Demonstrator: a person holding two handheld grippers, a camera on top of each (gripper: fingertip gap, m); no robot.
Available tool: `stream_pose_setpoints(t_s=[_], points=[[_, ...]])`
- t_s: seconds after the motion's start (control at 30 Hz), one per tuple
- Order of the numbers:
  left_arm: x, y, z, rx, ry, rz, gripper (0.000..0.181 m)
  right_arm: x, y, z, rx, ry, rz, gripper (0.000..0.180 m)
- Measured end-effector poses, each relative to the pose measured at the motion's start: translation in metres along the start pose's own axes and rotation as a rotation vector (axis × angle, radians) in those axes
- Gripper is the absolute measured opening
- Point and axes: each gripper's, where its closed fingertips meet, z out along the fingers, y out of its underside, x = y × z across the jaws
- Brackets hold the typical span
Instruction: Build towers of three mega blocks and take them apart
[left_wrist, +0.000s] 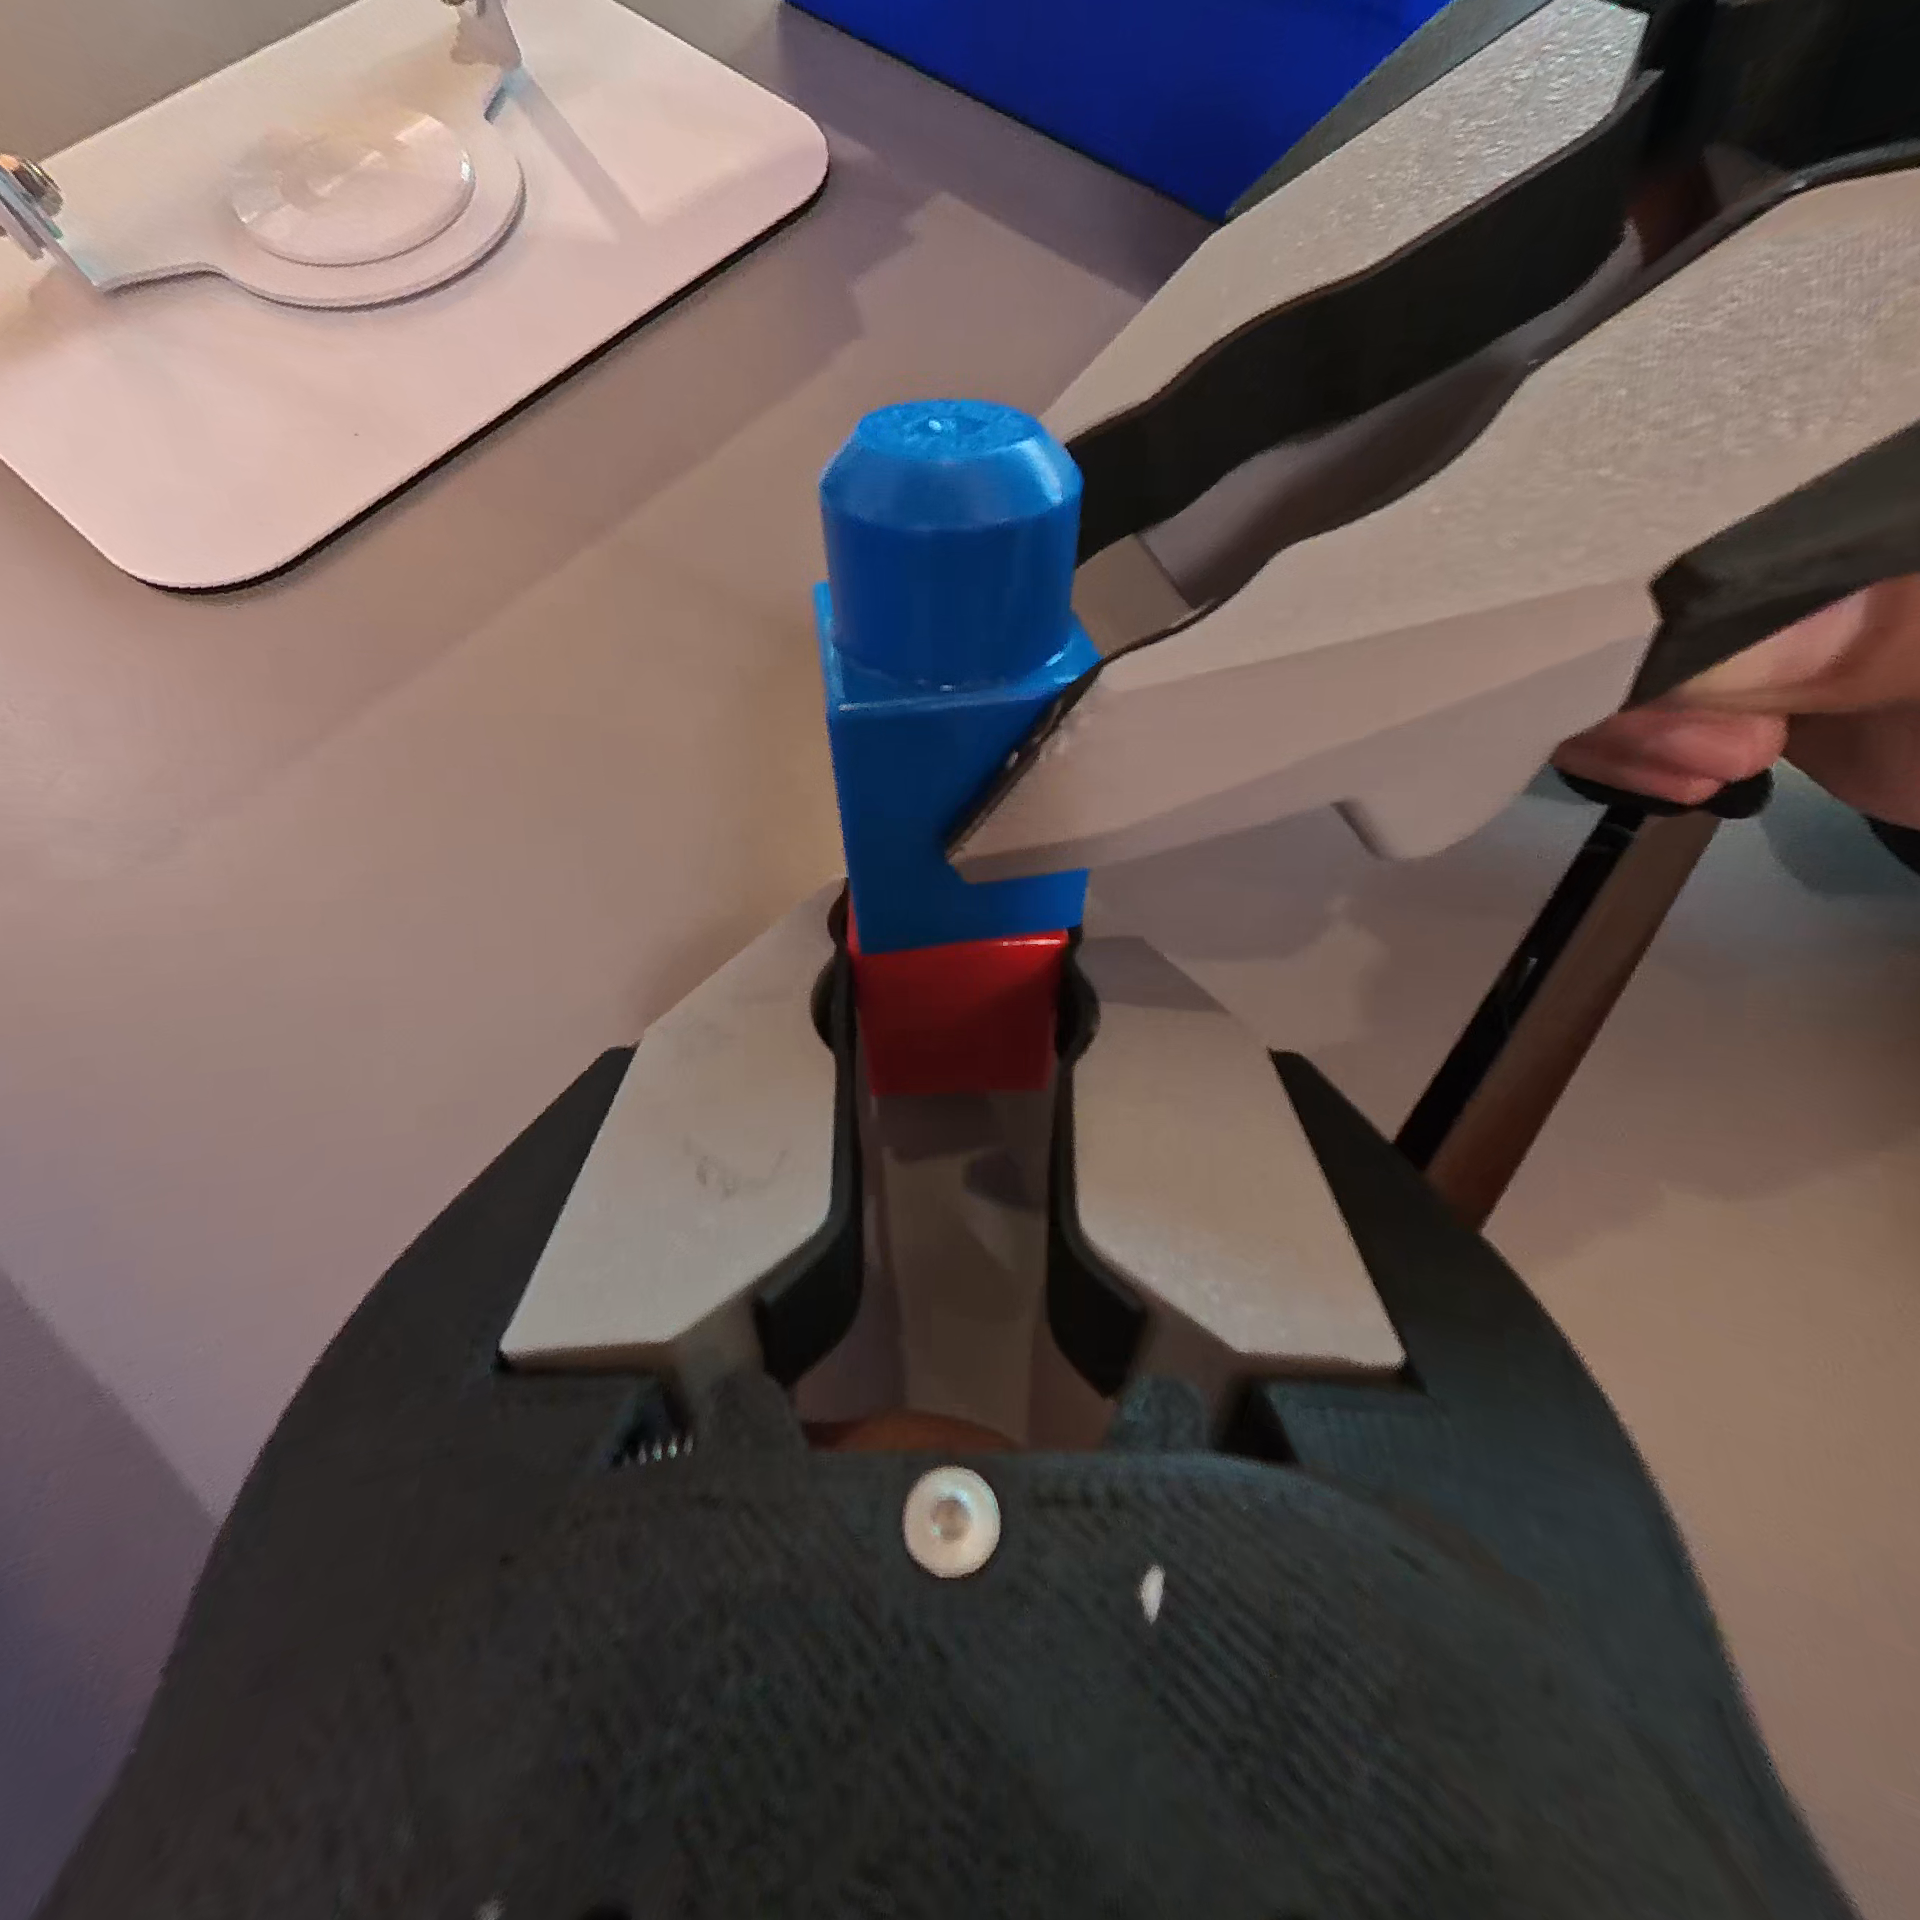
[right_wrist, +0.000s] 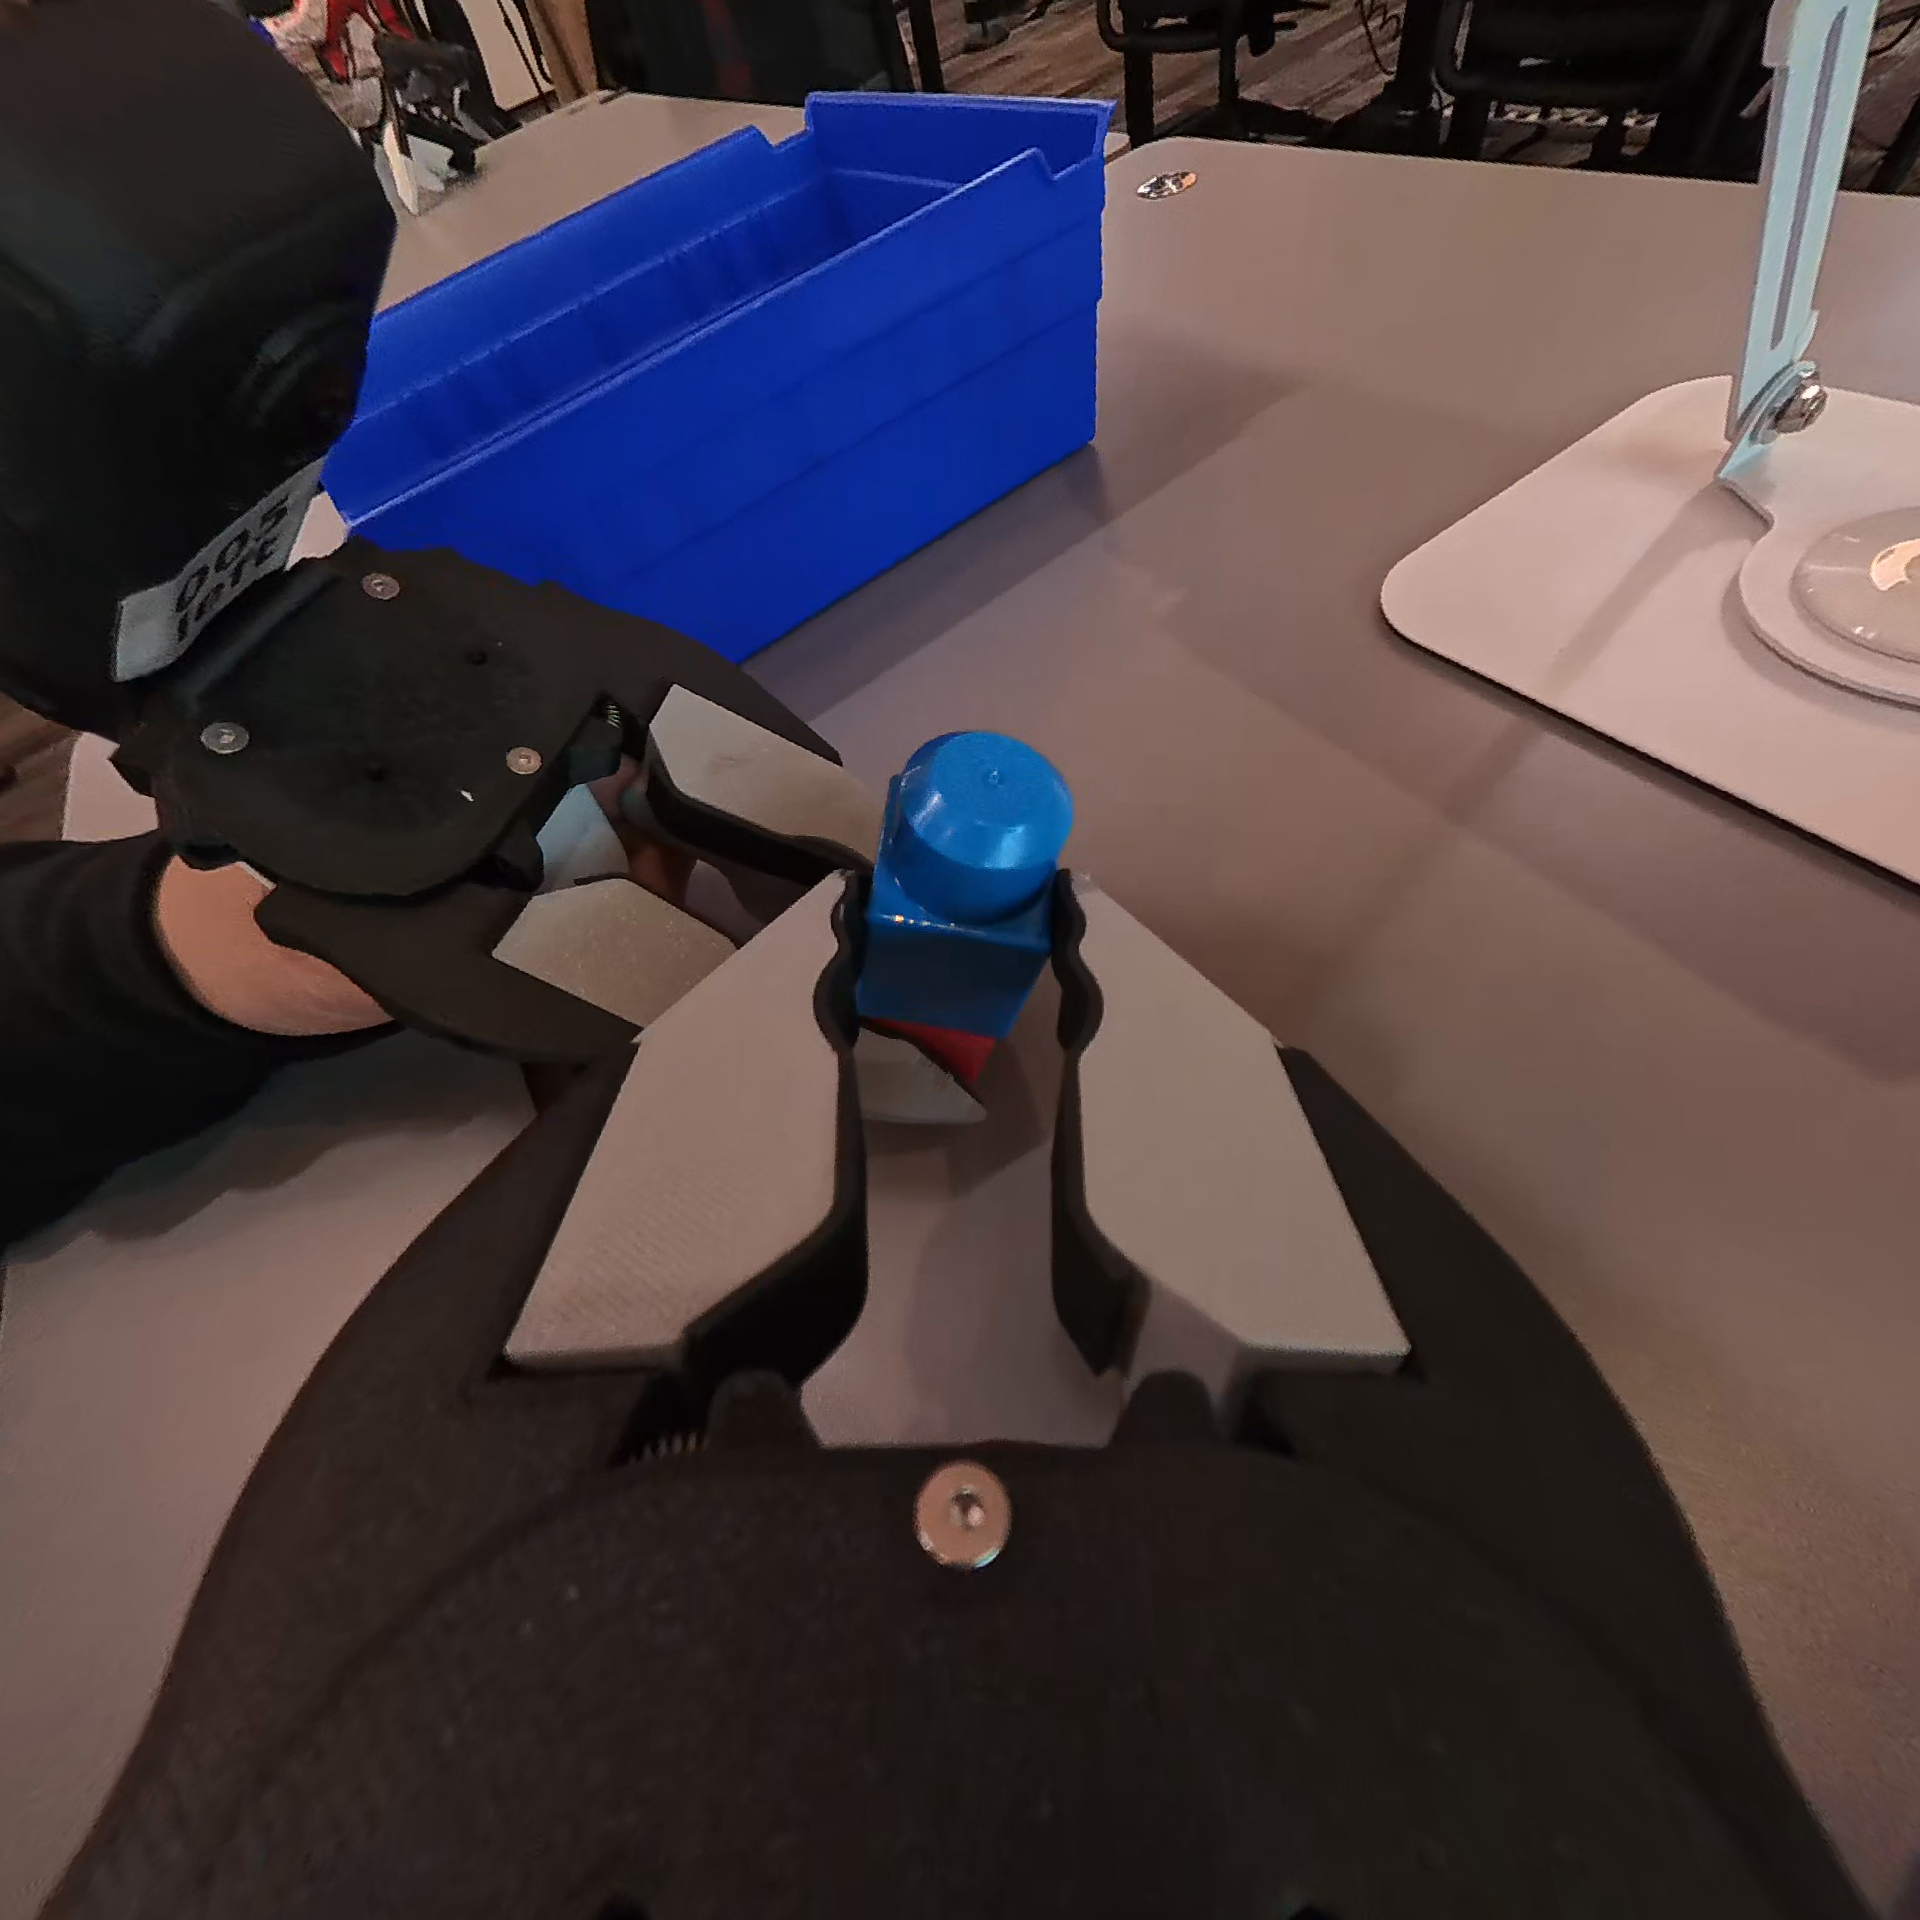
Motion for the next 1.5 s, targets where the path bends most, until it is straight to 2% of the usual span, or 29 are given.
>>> stream_pose_setpoints(t_s=[0.17, 0.27, 0.33, 0.5, 0.7, 0.83, 0.93, 1.07, 1.23, 1.5], points=[[0.004, -0.011, -0.005, 0.065, 0.075, -0.057, 0.037, -0.002, -0.013, -0.005, 0.083, -0.024, -0.086, 0.033], [-0.015, -0.011, -0.015, 0.091, 0.009, -0.049, 0.061, 0.009, -0.021, -0.015, 0.11, 0.059, -0.167, 0.033], [-0.024, -0.014, -0.028, 0.124, -0.022, -0.048, 0.062, 0.018, -0.022, -0.02, 0.098, 0.127, -0.235, 0.033], [-0.004, -0.018, -0.095, 0.324, -0.032, -0.115, 0.062, 0.033, -0.004, -0.015, -0.014, 0.237, -0.338, 0.034], [0.034, 0.034, -0.187, 0.349, -0.12, -0.088, 0.062, 0.038, 0.004, -0.01, -0.048, 0.292, -0.331, 0.035], [0.054, 0.06, -0.234, 0.411, -0.153, -0.1, 0.058, 0.043, 0.015, -0.007, -0.079, 0.322, -0.309, 0.04], [0.054, 0.073, -0.253, 0.343, -0.212, -0.089, 0.062, 0.047, 0.011, -0.012, -0.046, 0.377, -0.342, 0.045], [0.057, 0.075, -0.278, 0.352, -0.239, -0.094, 0.062, 0.042, 0.003, -0.026, 0.054, 0.405, -0.303, 0.062], [0.057, 0.074, -0.303, 0.383, -0.266, -0.104, 0.062, 0.029, -0.002, -0.045, 0.166, 0.411, -0.27, 0.071], [0.061, 0.077, -0.308, 0.371, -0.253, -0.105, 0.062, 0.021, 0.001, -0.054, 0.168, 0.461, -0.299, 0.074]])
